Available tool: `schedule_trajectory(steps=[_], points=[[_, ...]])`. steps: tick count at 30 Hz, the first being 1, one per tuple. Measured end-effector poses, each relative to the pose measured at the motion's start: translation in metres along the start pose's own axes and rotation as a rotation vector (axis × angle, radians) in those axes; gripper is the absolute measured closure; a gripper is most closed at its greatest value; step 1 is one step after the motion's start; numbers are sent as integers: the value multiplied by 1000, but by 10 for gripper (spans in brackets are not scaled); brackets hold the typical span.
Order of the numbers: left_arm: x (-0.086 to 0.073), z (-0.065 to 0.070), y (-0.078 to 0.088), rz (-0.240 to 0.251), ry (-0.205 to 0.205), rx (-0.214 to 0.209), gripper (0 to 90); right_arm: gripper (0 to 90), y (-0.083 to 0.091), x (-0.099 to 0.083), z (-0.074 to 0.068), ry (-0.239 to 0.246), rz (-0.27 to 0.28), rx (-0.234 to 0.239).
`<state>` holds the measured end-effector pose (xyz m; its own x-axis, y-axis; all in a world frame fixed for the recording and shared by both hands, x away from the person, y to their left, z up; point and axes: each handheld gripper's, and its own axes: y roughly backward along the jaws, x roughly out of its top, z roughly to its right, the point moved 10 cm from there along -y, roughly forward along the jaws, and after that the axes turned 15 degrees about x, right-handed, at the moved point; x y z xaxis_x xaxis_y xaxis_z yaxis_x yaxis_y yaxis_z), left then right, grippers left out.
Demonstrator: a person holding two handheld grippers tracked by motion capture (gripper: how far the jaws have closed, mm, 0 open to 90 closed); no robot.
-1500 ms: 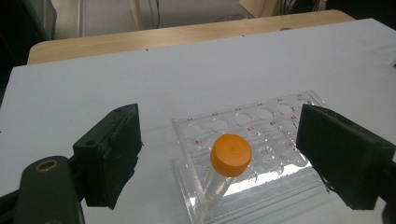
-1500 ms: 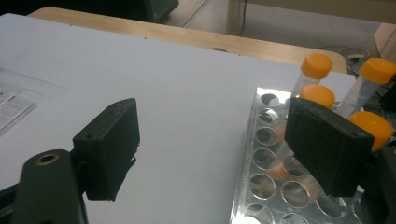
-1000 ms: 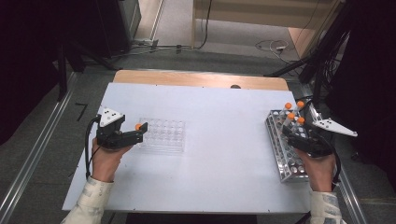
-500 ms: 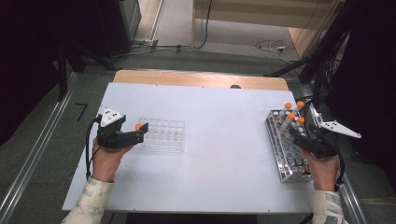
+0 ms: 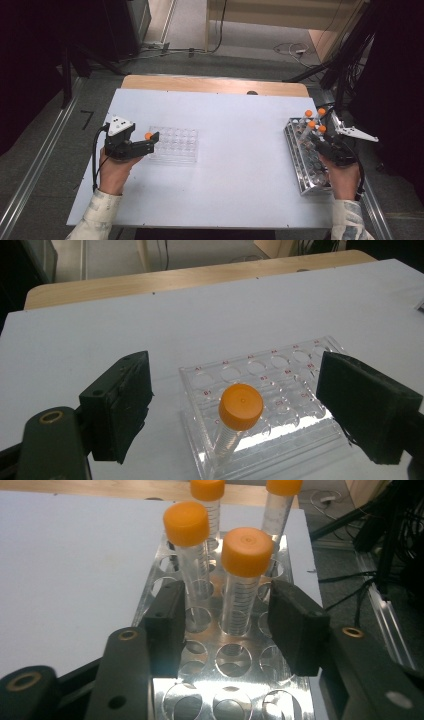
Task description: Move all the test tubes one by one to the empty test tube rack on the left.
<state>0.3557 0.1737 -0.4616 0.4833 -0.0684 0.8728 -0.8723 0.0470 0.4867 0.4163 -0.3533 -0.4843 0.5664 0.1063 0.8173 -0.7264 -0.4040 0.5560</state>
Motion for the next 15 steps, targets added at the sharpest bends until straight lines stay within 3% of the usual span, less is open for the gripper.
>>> schedule_trajectory(steps=[8, 15], points=[[1, -1, 1, 2, 3, -5, 151, 639, -11, 2, 9, -22, -54, -71], [1, -1, 1, 2, 8, -6, 152, 657, -18, 1, 10, -5, -108, -99]])
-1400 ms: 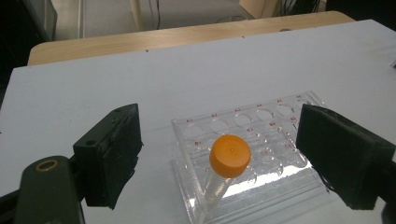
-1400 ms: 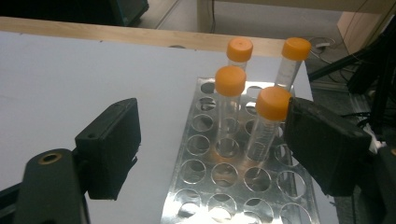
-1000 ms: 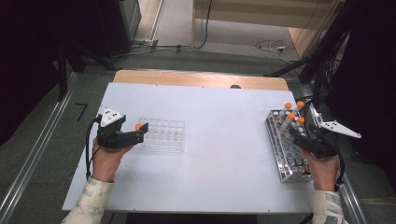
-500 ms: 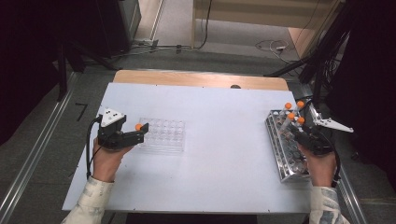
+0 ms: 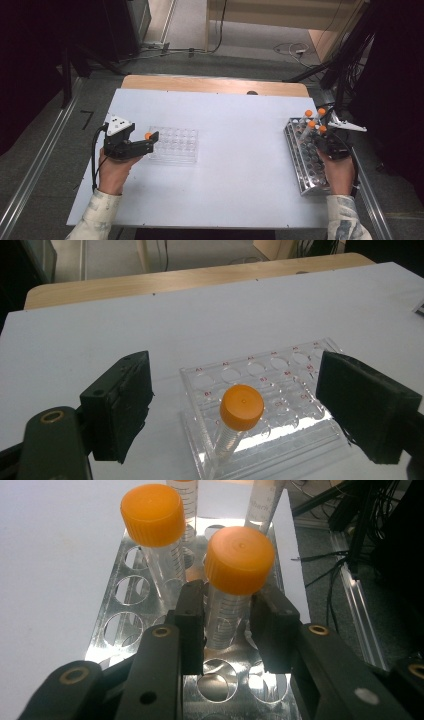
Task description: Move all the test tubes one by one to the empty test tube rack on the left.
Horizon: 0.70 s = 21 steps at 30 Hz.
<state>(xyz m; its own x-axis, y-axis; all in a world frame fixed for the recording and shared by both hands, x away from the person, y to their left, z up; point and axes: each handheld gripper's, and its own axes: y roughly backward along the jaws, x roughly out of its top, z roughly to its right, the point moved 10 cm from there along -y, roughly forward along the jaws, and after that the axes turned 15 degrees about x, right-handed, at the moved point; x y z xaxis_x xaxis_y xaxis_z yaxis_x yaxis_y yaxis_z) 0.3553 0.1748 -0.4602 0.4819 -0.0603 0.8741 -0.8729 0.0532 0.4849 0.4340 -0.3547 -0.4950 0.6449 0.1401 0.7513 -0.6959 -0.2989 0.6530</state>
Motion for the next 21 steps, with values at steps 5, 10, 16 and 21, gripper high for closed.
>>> schedule_trajectory(steps=[5, 10, 16, 21], points=[[0, 0, 0, 1, 1, 1, 153, 697, -4, 1, -2, 12, -15, -4], [0, -1, 1, 3, 1, 1, 153, 712, -2, 2, -2, -5, 5, 19], [1, -1, 2, 5, 5, 0, 153, 716, 2, 4, -1, -14, 41, 26], [2, -1, 3, 10, 3, -1, 152, 717, 8, 9, -3, -6, 73, 25]])
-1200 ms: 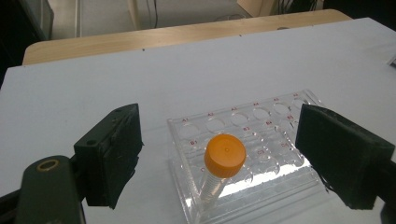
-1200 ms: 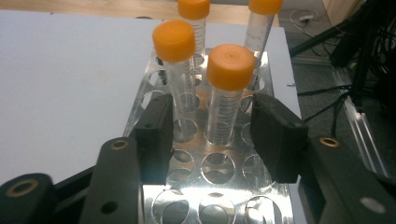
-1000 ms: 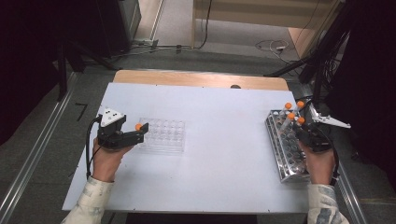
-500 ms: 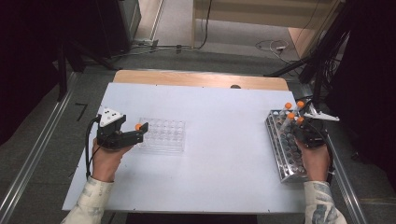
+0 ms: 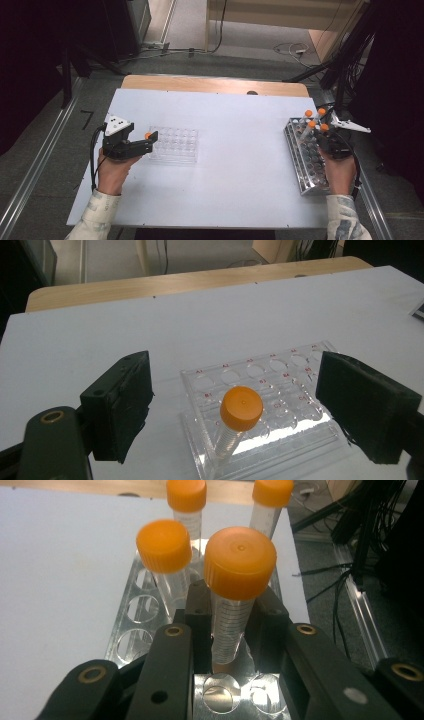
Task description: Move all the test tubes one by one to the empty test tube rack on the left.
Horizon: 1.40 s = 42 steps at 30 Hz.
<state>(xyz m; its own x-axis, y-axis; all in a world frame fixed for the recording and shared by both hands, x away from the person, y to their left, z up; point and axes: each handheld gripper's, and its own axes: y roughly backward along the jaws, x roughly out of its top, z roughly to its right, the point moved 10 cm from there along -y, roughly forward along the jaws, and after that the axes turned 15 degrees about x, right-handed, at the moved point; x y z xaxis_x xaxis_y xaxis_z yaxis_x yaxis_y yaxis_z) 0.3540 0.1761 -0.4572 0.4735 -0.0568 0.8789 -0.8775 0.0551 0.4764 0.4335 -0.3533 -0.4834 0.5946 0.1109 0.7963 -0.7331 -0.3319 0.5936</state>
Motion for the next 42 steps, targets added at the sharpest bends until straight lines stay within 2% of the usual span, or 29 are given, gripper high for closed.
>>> schedule_trajectory(steps=[2, 5, 10, 15, 20, 25, 28, 29, 32, 33, 36, 38, 39, 42], points=[[0, 0, 0, 0, -2, -2, 152, 718, 7, 6, -1, 16, 37, 3], [0, 2, 0, 0, -4, -1, 152, 719, 11, 8, -1, 21, 48, -2], [0, 2, 1, 1, -4, -3, 152, 721, 27, 21, -5, 36, 109, -3], [0, 3, 0, -2, -5, -6, 152, 721, 42, 29, -6, 49, 146, -19], [0, 3, 1, 0, -9, -6, 152, 722, 47, 29, -6, 49, 152, -16], [0, 4, 2, 2, -6, -7, 152, 722, 55, 29, -11, 50, 155, 15], [0, 5, 2, 2, -10, -9, 152, 722, 59, 30, -18, 64, 154, 27], [0, 6, 2, 2, -11, -12, 152, 722, 60, 30, -24, 68, 152, 52], [1, 6, 2, 4, -11, -13, 152, 722, 60, 30, -29, 75, 146, 67], [1, 7, 2, 5, -11, -13, 152, 722, 58, 29, -37, 88, 139, 87], [2, 7, 4, 7, -10, -14, 152, 722, 57, 29, -45, 101, 129, 103], [3, 7, 5, 12, -13, -16, 152, 722, 55, 30, -59, 127, 124, 130], [3, 8, 5, 14, -11, -18, 152, 722, 55, 30, -59, 127, 124, 130], [4, 10, 6, 17, -12, -22, 152, 722, 54, 30, -73, 152, 119, 157]])
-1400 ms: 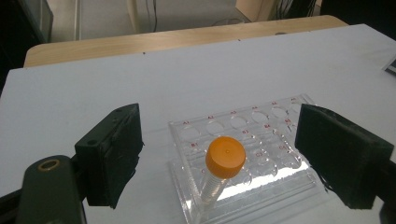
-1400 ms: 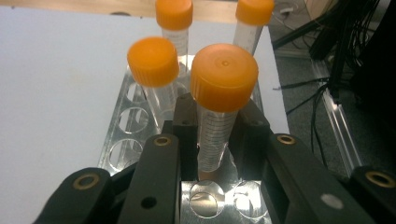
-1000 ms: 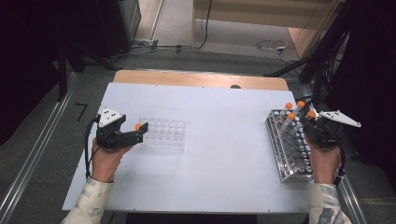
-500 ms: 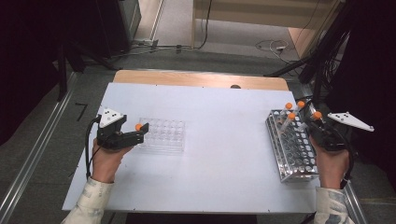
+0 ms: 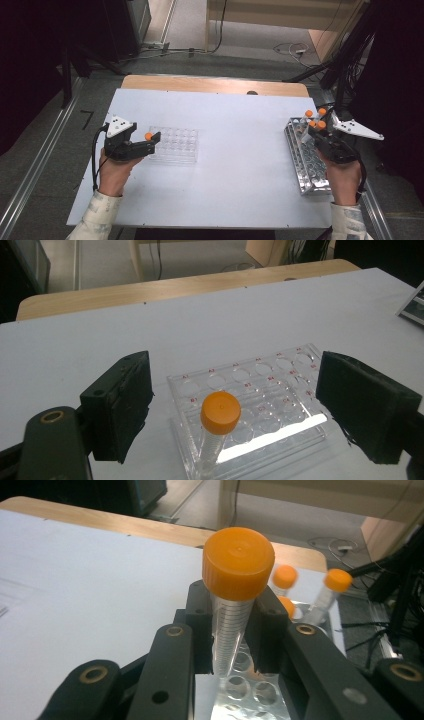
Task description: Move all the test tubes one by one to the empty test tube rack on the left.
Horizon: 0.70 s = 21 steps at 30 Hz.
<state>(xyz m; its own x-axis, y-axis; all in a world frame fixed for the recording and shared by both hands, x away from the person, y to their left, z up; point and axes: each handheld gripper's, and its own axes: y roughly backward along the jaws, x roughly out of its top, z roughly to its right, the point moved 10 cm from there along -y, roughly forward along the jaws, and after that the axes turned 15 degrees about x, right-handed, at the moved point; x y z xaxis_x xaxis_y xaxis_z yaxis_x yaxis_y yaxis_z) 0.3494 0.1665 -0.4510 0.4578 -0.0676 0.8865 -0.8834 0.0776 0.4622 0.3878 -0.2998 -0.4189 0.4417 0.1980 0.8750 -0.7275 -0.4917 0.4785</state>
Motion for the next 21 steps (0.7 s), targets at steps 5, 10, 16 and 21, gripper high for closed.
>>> schedule_trajectory(steps=[5, 10, 16, 21], points=[[1, 5, 2, 6, -9, -13, 152, 722, -13, -3, -23, 33, -32, 60], [2, 11, 4, 10, -19, -22, 152, 722, -23, -8, -35, 42, -54, 106], [2, 21, 5, 10, -37, -41, 152, 722, -38, -15, -53, 62, -86, 162], [2, 30, 8, 15, -53, -61, 152, 722, -46, -19, -71, 83, -103, 208]])
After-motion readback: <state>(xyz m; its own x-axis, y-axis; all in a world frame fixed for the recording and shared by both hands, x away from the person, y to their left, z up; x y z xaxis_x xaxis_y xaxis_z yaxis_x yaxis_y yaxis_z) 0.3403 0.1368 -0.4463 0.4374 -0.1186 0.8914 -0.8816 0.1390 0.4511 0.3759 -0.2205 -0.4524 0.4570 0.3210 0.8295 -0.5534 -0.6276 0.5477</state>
